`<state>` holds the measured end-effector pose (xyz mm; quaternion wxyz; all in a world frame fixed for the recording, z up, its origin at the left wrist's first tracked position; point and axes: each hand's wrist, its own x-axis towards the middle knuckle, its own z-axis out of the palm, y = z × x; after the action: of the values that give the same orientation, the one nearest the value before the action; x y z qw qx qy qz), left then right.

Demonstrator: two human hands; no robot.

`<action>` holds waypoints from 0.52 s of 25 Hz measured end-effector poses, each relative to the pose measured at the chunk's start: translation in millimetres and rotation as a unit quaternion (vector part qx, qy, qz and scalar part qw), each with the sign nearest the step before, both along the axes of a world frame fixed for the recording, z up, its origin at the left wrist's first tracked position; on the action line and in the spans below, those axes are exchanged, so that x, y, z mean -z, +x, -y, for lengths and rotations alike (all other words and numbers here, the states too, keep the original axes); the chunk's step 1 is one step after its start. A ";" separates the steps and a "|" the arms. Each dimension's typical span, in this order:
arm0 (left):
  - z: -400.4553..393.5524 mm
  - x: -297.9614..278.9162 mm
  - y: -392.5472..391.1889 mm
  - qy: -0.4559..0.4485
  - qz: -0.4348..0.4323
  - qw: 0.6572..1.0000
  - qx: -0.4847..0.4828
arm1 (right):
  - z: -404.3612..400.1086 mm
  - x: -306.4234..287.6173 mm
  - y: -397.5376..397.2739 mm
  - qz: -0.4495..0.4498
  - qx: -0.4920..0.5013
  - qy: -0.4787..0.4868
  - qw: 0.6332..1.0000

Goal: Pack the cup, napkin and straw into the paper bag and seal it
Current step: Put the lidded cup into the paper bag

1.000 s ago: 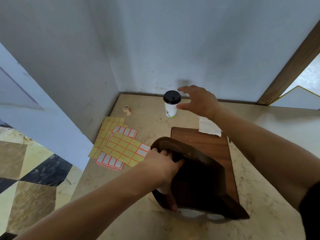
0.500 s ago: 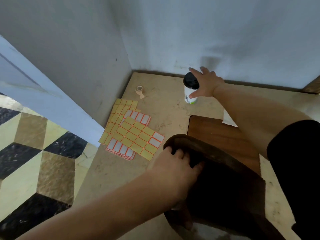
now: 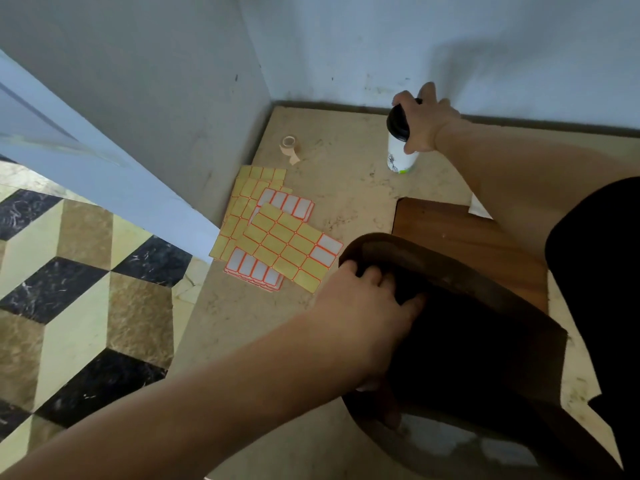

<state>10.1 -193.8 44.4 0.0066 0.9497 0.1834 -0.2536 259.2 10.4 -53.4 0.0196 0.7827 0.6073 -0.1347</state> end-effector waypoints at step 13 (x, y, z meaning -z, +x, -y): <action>8.5 -2.7 -4.8 -0.022 -0.015 1.000 0.005 | 75.8 -65.7 -6.3 -0.017 -0.028 0.086 0.996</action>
<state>5.3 -202.3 47.0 0.0238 0.9465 0.1731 -0.2715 252.9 -65.3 12.3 -0.0546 0.7615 0.6389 -0.0949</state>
